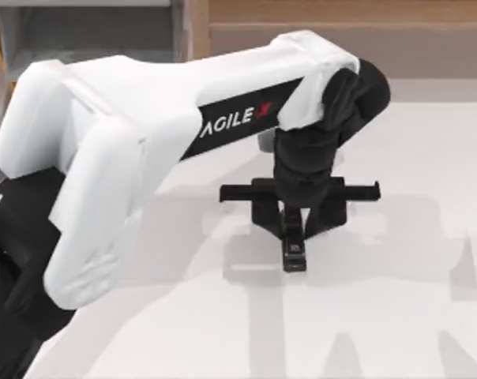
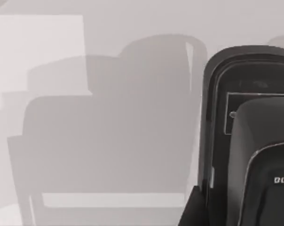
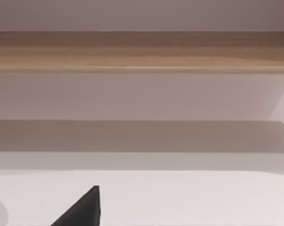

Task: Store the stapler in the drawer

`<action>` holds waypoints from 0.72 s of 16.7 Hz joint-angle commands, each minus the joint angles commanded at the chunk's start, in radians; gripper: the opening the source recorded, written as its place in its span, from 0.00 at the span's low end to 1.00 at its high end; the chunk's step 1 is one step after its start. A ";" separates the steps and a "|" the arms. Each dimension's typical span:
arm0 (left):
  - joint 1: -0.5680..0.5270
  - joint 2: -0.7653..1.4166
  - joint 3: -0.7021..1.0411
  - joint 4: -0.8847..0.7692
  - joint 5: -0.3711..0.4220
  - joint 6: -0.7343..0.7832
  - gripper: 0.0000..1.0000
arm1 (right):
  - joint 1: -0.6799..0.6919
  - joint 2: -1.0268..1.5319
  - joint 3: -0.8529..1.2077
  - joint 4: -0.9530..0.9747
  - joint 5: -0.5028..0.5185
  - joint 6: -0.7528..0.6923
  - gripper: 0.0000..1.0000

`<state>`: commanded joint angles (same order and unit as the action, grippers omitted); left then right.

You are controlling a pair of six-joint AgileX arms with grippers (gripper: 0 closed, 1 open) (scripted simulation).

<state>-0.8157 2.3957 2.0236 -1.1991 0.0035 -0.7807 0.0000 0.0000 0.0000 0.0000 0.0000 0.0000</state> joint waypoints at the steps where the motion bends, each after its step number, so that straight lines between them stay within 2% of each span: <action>1: 0.000 0.000 0.000 0.000 0.000 0.000 0.00 | 0.000 0.000 0.000 0.000 0.000 0.000 1.00; 7: 0.039 -0.042 0.029 0.009 -0.013 0.062 0.00 | 0.000 0.000 0.000 0.000 0.000 0.000 1.00; 12: 0.226 -0.186 0.124 0.009 -0.078 0.319 0.00 | 0.000 0.000 0.000 0.000 0.000 0.000 1.00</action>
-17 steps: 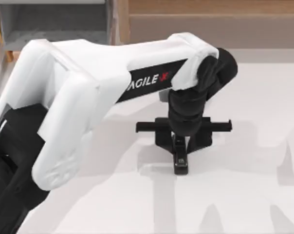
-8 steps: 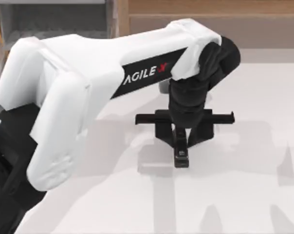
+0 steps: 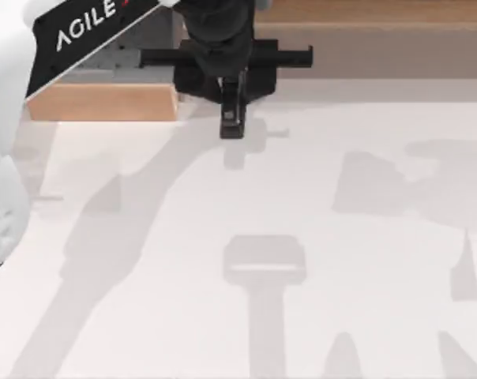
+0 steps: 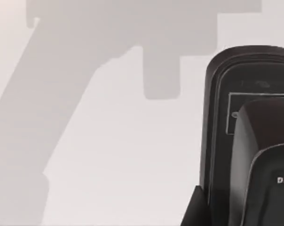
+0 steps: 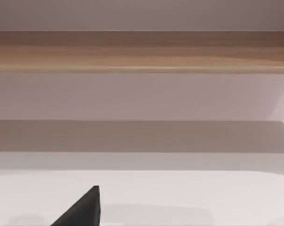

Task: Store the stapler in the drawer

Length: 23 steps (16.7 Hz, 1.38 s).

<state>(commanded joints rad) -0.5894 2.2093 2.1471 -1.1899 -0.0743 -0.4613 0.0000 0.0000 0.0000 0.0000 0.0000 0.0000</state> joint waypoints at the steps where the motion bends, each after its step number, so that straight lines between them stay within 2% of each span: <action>1: 0.054 -0.028 0.017 -0.006 -0.017 0.065 0.00 | 0.000 0.000 0.000 0.000 0.000 0.000 1.00; 8: 0.510 -0.095 0.089 -0.047 -0.105 0.519 0.00 | 0.000 0.000 0.000 0.000 0.000 0.000 1.00; 13: 0.783 0.029 0.093 -0.026 -0.078 0.737 0.00 | 0.000 0.000 0.000 0.000 0.000 0.000 1.00; 17: 0.893 0.169 0.080 0.010 -0.002 0.810 0.00 | 0.000 0.000 0.000 0.000 0.000 0.000 1.00; 20: 0.912 0.236 0.056 0.000 0.048 0.823 0.00 | 0.000 0.000 0.000 0.000 0.000 0.000 1.00; 23: 0.914 0.246 0.043 -0.016 0.060 0.824 0.00 | 0.000 0.000 0.000 0.000 0.000 0.000 1.00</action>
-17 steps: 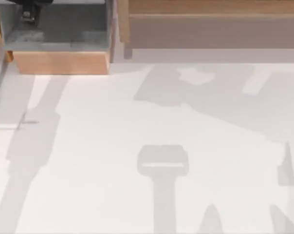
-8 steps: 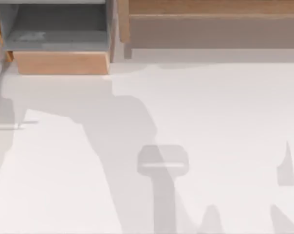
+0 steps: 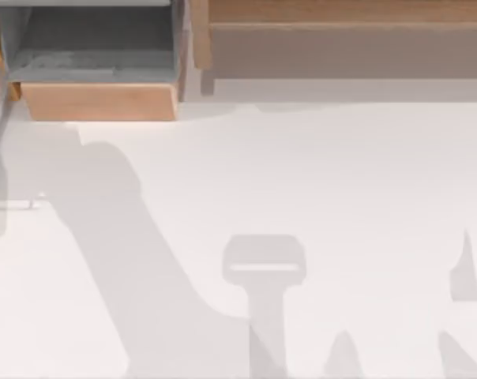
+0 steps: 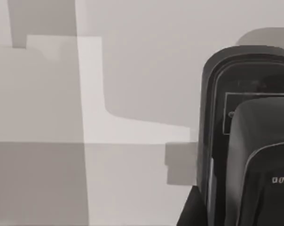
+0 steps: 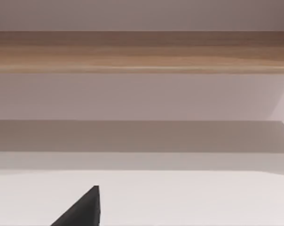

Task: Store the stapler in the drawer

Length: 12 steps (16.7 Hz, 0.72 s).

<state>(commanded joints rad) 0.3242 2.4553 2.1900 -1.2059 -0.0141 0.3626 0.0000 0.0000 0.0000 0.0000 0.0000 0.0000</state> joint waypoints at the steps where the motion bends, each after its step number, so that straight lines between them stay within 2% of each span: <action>1: 0.000 0.000 0.000 0.000 0.000 0.000 0.00 | 0.000 0.000 0.000 0.000 0.000 0.000 1.00; 8: 0.000 -0.014 -0.027 0.037 -0.006 -0.051 0.00 | 0.000 0.000 0.000 0.000 0.000 0.000 1.00; 12: -0.020 -0.006 -0.027 0.058 -0.070 -0.063 0.00 | 0.000 0.000 0.000 0.000 0.000 0.000 1.00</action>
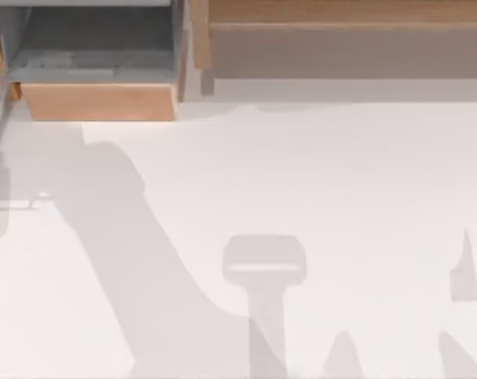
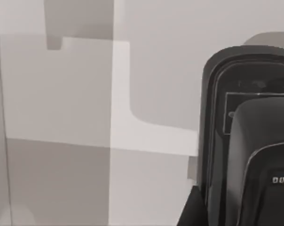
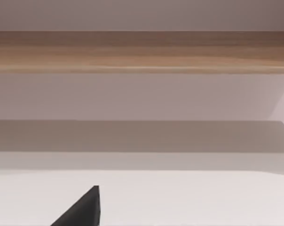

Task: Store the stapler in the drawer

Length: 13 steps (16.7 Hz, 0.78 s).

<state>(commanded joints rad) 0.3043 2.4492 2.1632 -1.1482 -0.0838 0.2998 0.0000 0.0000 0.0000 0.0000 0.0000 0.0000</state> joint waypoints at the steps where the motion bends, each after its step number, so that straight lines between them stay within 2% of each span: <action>1: -0.005 0.003 0.002 0.001 -0.013 0.008 0.00 | 0.000 0.000 0.000 0.000 0.000 0.000 1.00; 3: -0.006 0.006 0.007 0.001 -0.015 0.027 0.00 | 0.000 0.000 0.000 0.000 0.000 0.000 1.00; 8: 0.020 0.014 0.003 -0.022 0.067 0.063 0.00 | 0.000 0.000 0.000 0.000 0.000 0.000 1.00; 12: 0.021 0.014 0.001 -0.025 0.070 0.063 0.00 | 0.000 0.000 0.000 0.000 0.000 0.000 1.00; 13: 0.021 0.014 0.001 -0.025 0.070 0.063 0.08 | 0.000 0.000 0.000 0.000 0.000 0.000 1.00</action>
<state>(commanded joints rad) 0.3248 2.4630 2.1646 -1.1727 -0.0140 0.3633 0.0000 0.0000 0.0000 0.0000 0.0000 0.0000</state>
